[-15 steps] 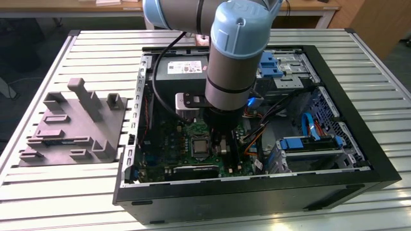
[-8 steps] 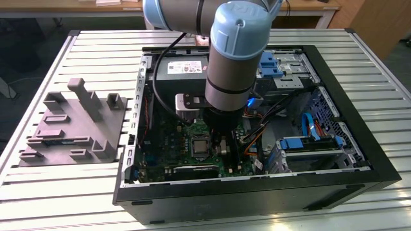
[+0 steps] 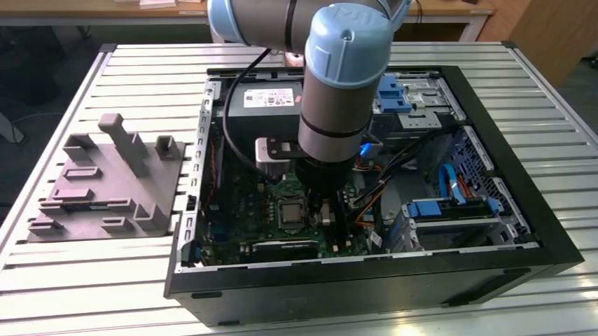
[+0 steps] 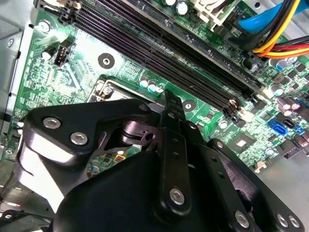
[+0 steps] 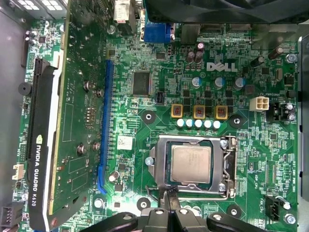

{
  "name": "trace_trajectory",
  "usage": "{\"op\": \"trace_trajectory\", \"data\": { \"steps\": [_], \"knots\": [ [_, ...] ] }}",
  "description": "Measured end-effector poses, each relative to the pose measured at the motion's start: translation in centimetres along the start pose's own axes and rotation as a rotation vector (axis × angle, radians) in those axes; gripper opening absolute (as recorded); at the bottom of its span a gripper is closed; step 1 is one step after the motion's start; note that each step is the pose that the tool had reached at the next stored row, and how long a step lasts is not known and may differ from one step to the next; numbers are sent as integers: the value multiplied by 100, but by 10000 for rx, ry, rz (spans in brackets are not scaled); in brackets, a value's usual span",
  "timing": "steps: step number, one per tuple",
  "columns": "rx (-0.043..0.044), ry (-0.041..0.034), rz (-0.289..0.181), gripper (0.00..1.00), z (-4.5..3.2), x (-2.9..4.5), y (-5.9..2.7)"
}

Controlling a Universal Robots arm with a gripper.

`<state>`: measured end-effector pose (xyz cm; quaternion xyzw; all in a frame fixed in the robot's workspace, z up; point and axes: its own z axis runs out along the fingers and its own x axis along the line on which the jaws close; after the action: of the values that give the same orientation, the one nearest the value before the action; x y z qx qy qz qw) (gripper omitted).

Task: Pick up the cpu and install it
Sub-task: 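Install the first cpu locking lever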

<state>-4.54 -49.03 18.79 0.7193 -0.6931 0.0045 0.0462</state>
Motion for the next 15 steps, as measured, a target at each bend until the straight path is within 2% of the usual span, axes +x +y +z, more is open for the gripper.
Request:
{"op": "trace_trajectory", "data": {
  "steps": [6, 15],
  "knots": [
    [62, 1, -8, 11, 24, -6, -2],
    [72, -6, -9, 11, 9, -7, -1]
  ]
}}
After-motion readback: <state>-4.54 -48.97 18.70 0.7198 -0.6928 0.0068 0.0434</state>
